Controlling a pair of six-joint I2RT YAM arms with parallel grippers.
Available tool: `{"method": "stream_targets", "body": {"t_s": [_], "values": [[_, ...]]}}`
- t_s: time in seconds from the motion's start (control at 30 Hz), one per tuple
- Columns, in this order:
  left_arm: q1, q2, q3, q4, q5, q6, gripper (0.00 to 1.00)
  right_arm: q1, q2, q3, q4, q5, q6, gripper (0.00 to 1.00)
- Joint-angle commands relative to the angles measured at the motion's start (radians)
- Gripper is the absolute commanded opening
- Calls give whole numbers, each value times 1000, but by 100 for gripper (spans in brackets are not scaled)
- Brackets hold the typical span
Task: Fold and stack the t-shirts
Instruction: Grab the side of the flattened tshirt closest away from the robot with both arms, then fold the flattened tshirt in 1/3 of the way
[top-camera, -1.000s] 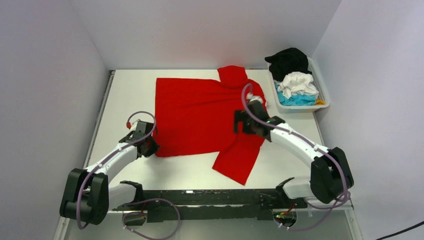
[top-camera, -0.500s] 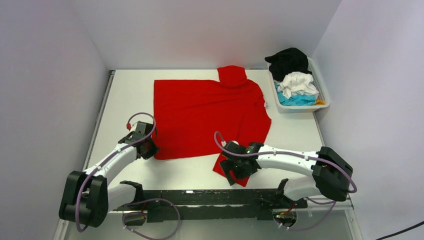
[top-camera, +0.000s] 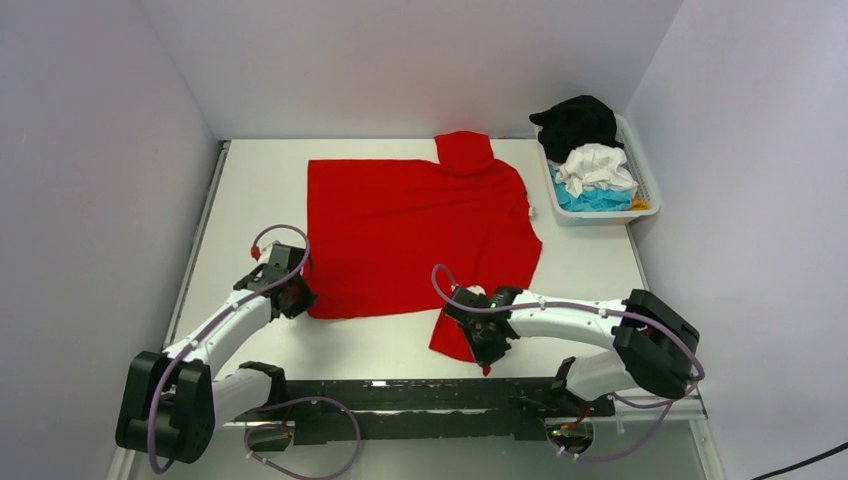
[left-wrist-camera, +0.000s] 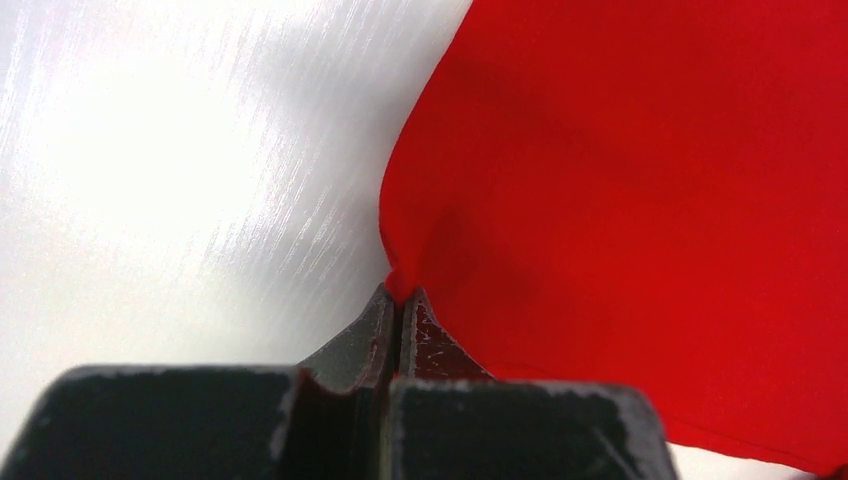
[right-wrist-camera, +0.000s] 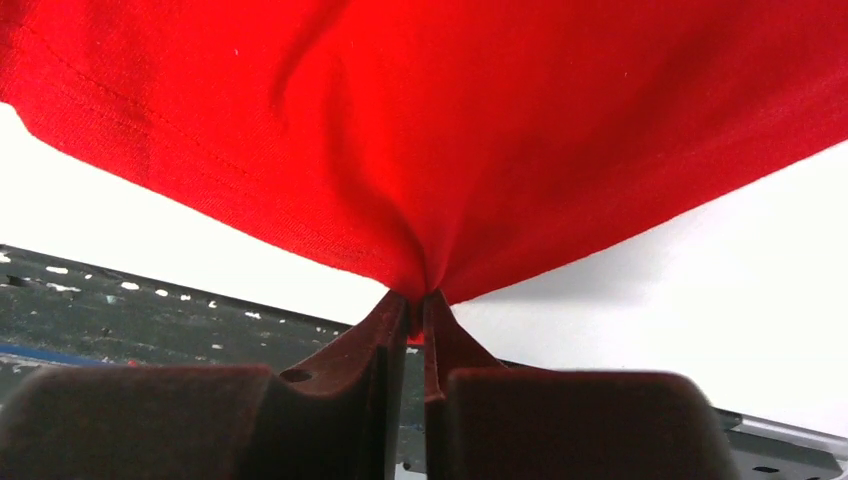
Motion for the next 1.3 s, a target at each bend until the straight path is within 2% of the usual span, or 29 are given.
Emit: {"method": "stream_targets", "body": {"t_s": [0.0,0.13,0.33,0.53,0.63,0.83,0.97,1.03,1.27], "values": [[0,-36,9,-46,-6,5,0,11,-52,-21,-46,-100,38,8],[0,-64,2,-105,-20,-4,0,22,-146,-30,-45,-290,14,2],[1,-138,-29,-174,-25,-22,0,53,-187,-54,-93,-372,37,0],[0,-180,-28,-151,8,-9,0,32,-167,11,-134,-265,12,0],[0,-173,-4,-133,35,2,0,-52,-179,51,-131,-215,-14,0],[0,-149,84,-140,36,19,0,-233,-220,145,-78,-217,-122,0],[1,-112,143,-132,33,27,0,-309,-163,221,-48,-228,-189,0],[2,-73,182,-142,24,31,0,-359,-122,282,-61,-187,-214,0],[28,39,316,-175,-8,54,0,-495,-37,417,-38,-153,-245,0]]}}
